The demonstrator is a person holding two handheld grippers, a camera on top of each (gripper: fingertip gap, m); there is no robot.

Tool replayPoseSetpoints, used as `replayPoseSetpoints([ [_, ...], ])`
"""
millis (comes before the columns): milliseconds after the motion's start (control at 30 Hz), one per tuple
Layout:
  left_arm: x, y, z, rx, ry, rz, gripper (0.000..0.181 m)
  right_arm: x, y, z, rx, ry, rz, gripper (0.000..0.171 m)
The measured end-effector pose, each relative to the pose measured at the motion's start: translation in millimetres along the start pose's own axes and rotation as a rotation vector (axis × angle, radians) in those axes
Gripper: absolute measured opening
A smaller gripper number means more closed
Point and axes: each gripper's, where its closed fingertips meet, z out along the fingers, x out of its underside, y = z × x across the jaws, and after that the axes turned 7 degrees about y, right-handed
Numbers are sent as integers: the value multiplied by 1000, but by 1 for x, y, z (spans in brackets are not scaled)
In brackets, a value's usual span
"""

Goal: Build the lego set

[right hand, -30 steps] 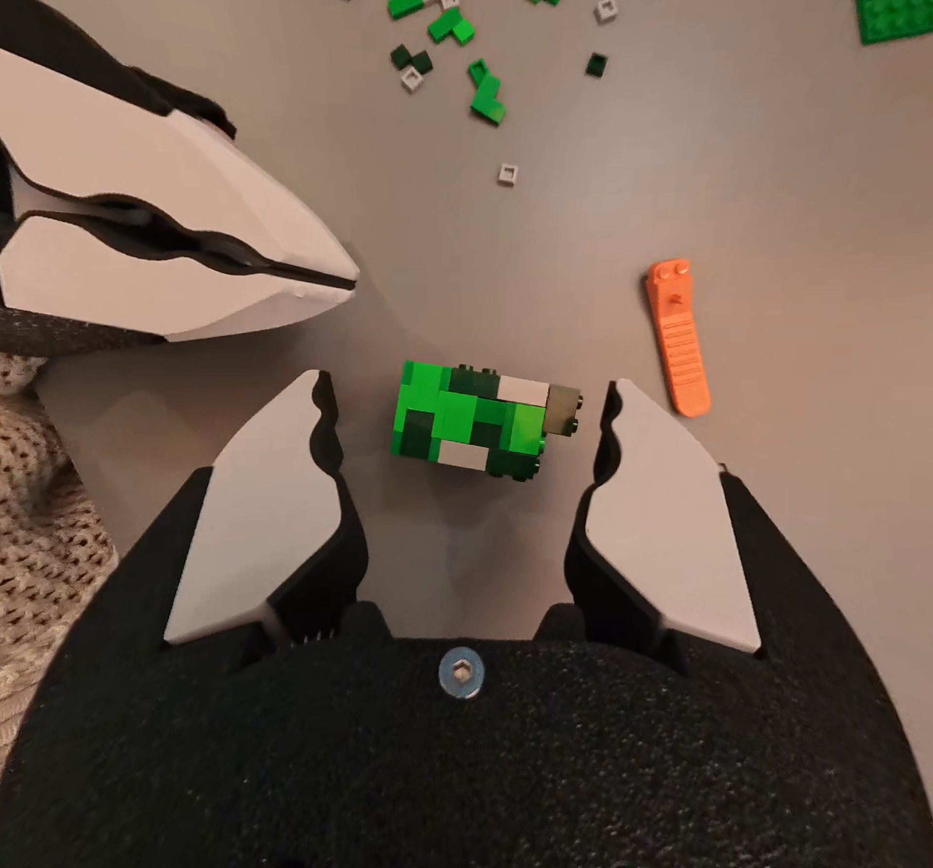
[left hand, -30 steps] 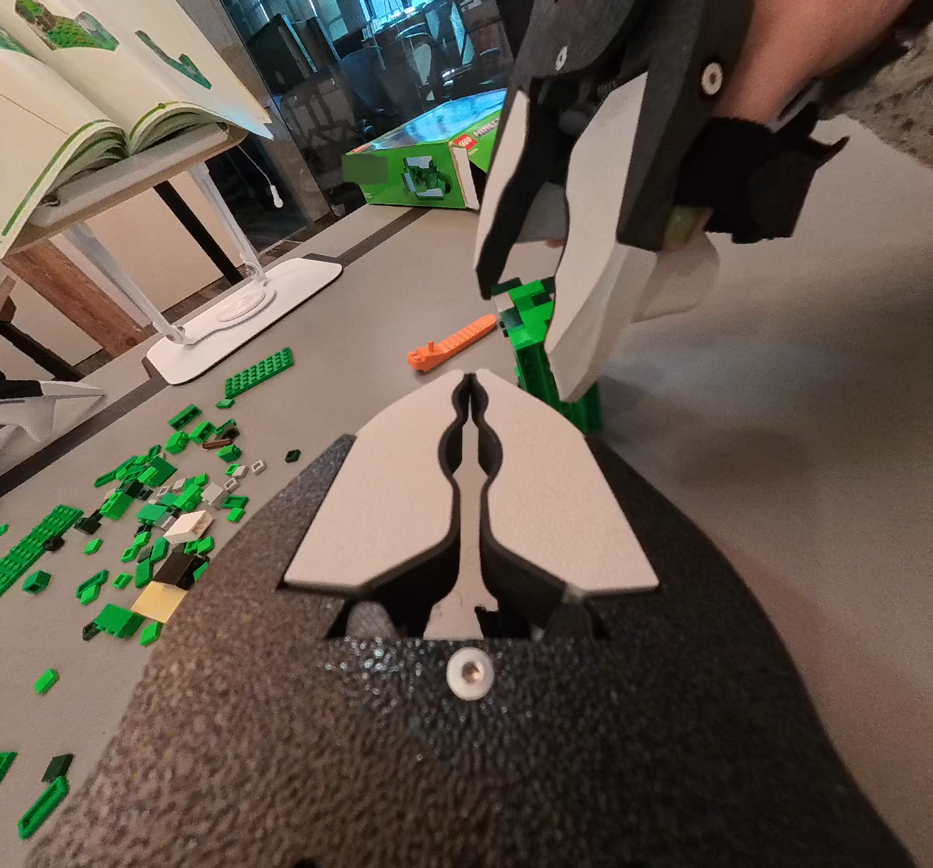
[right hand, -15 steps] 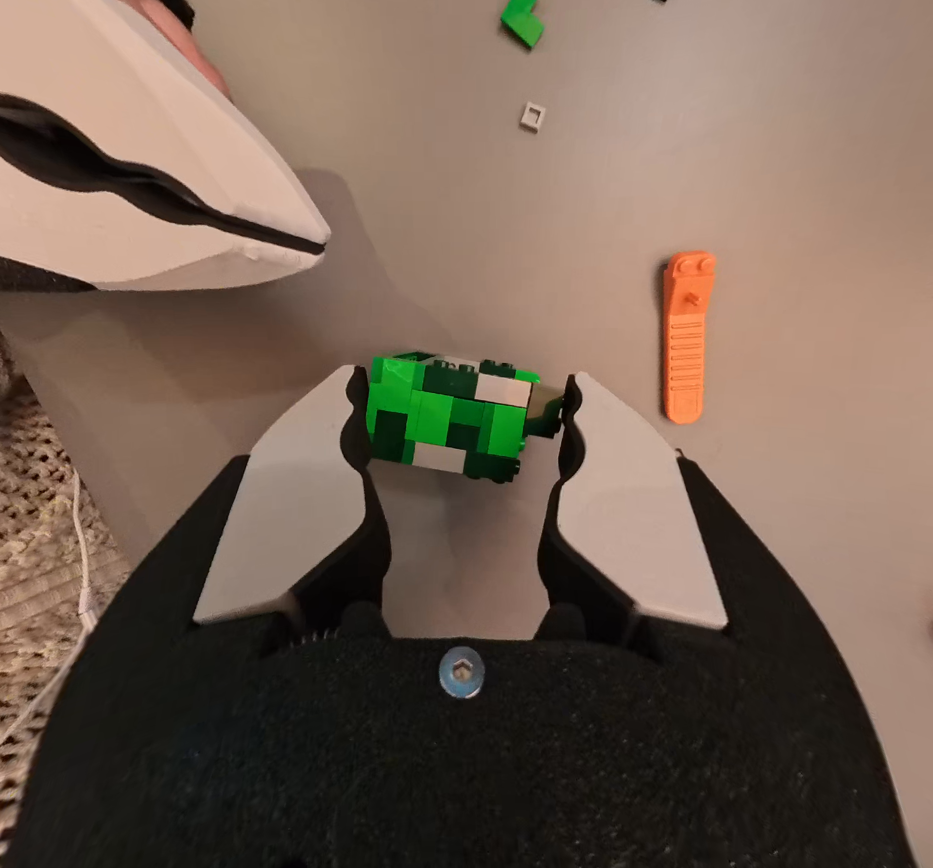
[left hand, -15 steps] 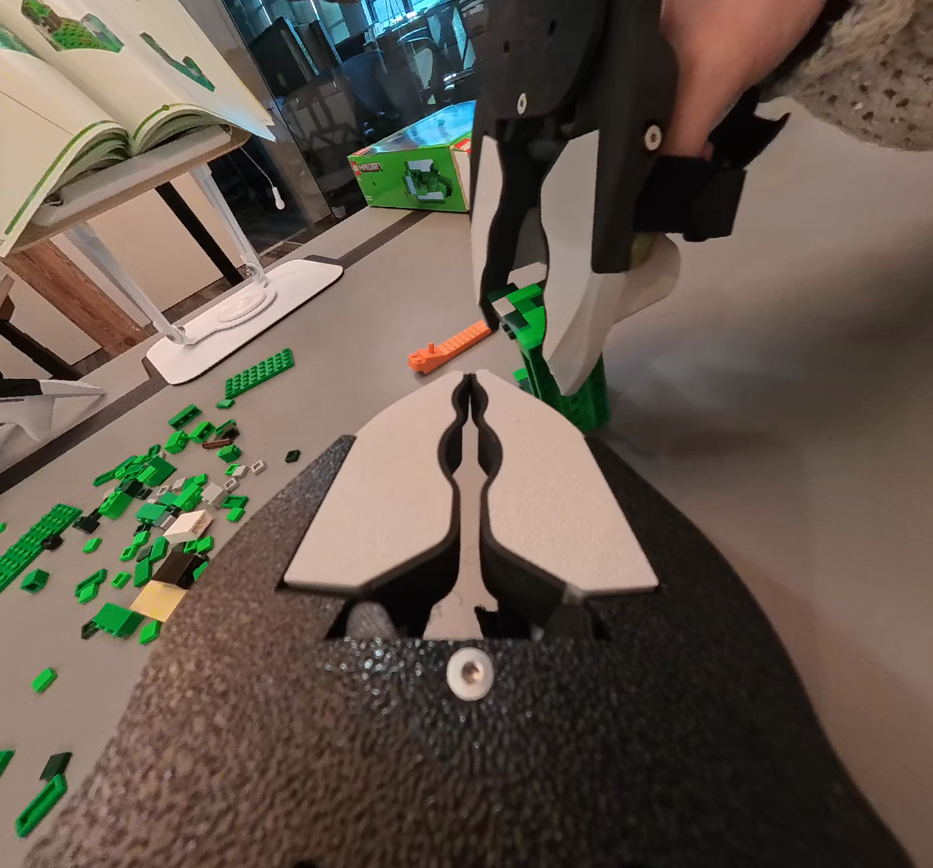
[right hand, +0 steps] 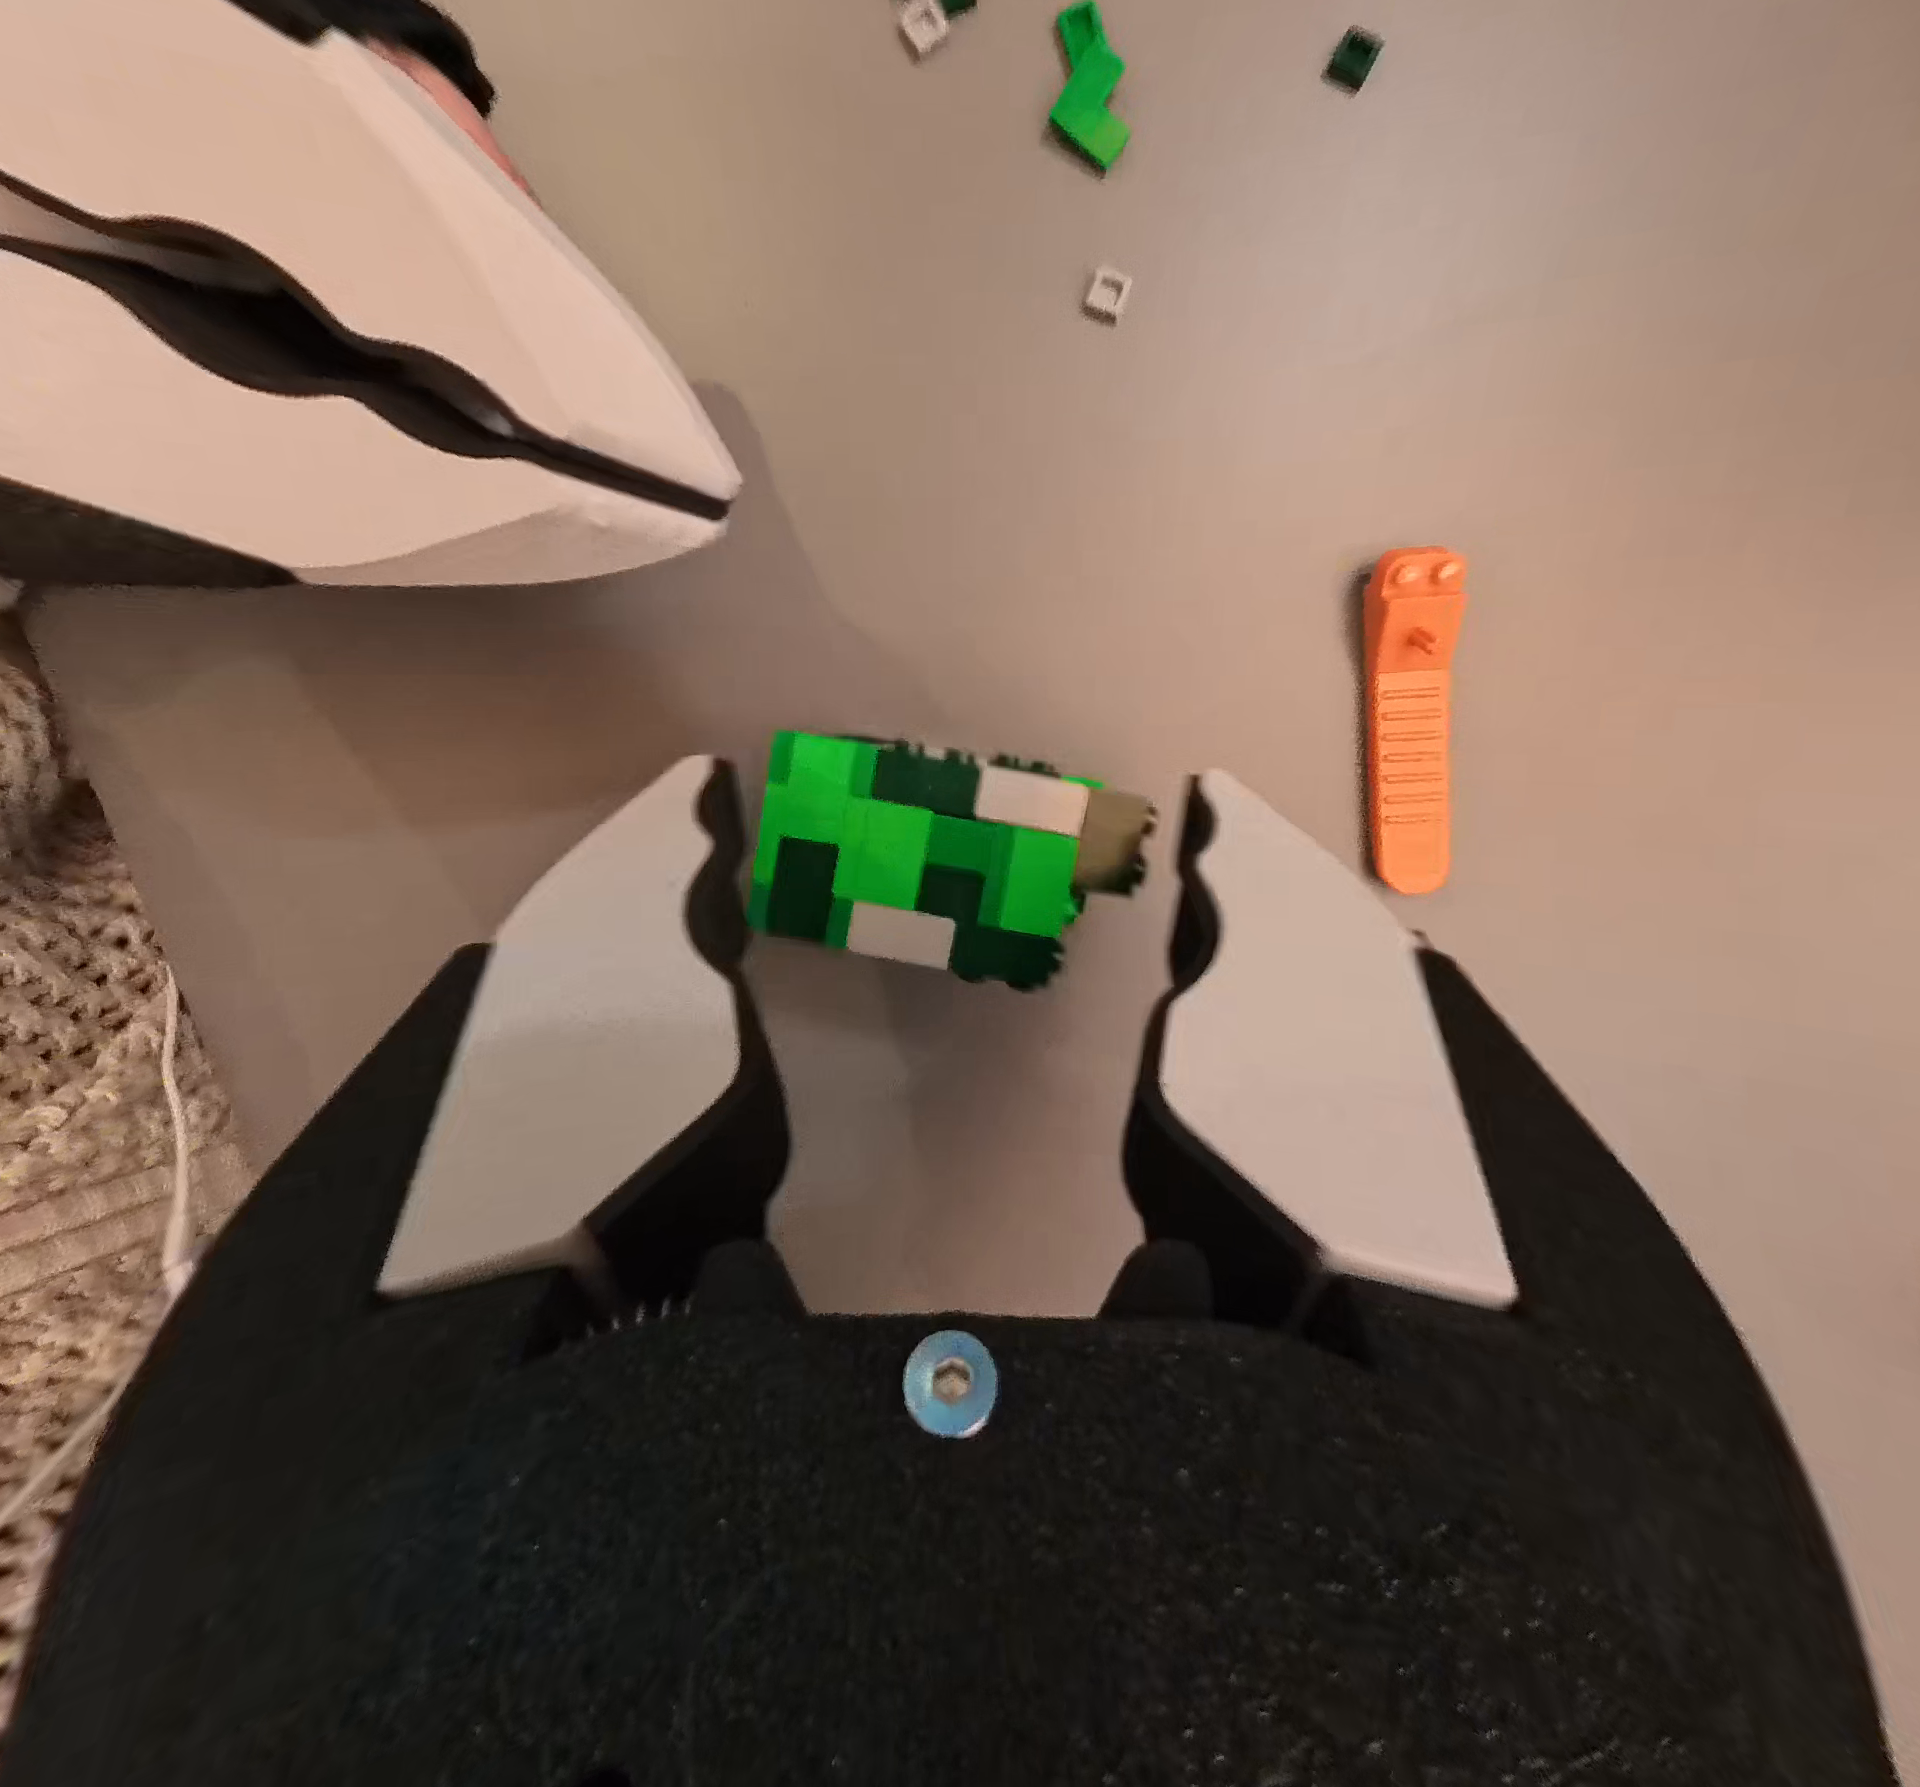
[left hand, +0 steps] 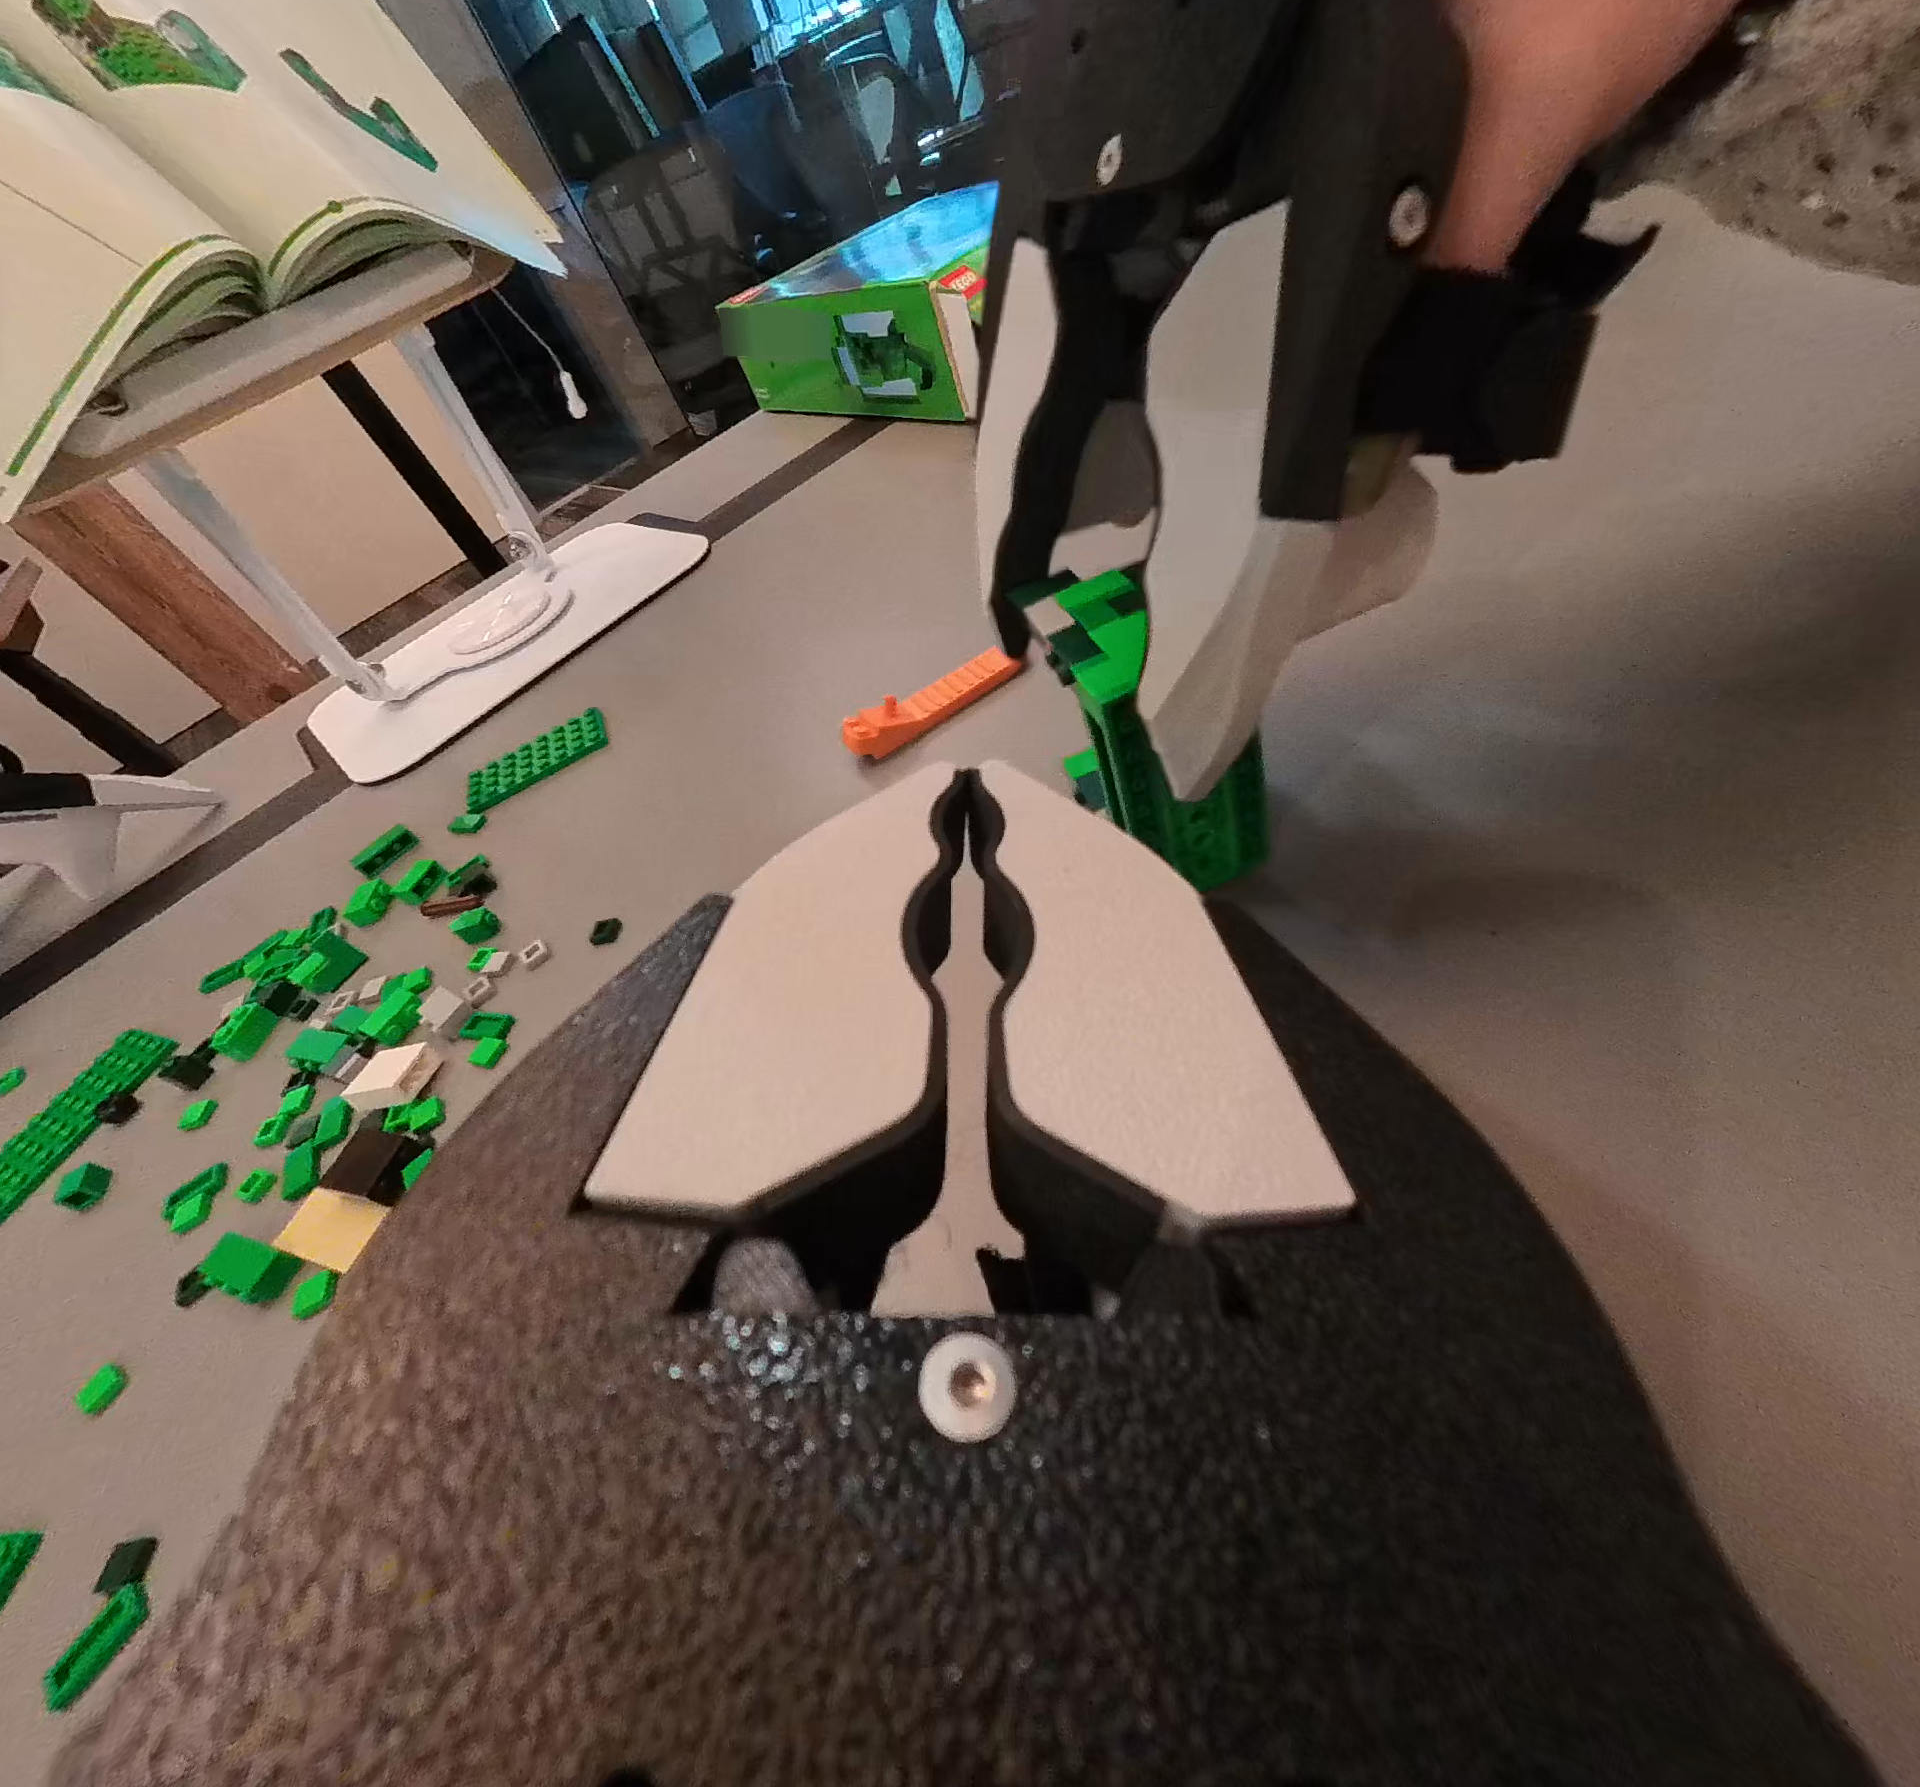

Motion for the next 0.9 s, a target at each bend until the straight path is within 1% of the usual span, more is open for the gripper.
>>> replayPoseSetpoints([
  [33, 0, 1, 0, -5, -3, -5, 0, -1, 0, -5, 11, -30, 6, 91],
  [67, 0, 3, -1, -11, -6, -10, 0, 0, 2, -10, 10, -61, 14, 98],
  [100, -1, 4, -1, -17, -9, -16, 0, 1, 5, -16, 1, -98, 23, 99],
  [167, -1, 7, -2, -29, -15, -28, 0, 8, 8, -21, -14, -158, 48, 98],
  [267, -2, 16, -3, -75, -23, -40, 0, 18, 14, -16, -68, -230, 80, 94],
  [367, -1, 28, -5, -142, -28, -53, 0, 17, 20, -12, -100, -321, 73, 91],
  [533, 3, 57, -16, -286, -37, -103, 0, 14, 40, -26, -190, -451, 27, 86],
  [633, 5, 81, -29, -385, -74, -185, 0, 15, 20, -40, -149, -570, 32, 85],
  [733, 9, 106, -46, -492, -128, -276, 0, 9, -24, -57, -15, -800, 26, 81],
  [800, 14, 119, -56, -552, -150, -319, 0, 6, -51, -66, 25, -954, 62, 76],
  [867, 18, 127, -63, -594, -172, -359, 0, 8, -79, -69, 86, -1062, 106, 76],
  [900, 19, 130, -65, -607, -184, -371, 0, 9, -88, -72, 82, -1096, 144, 74],
])
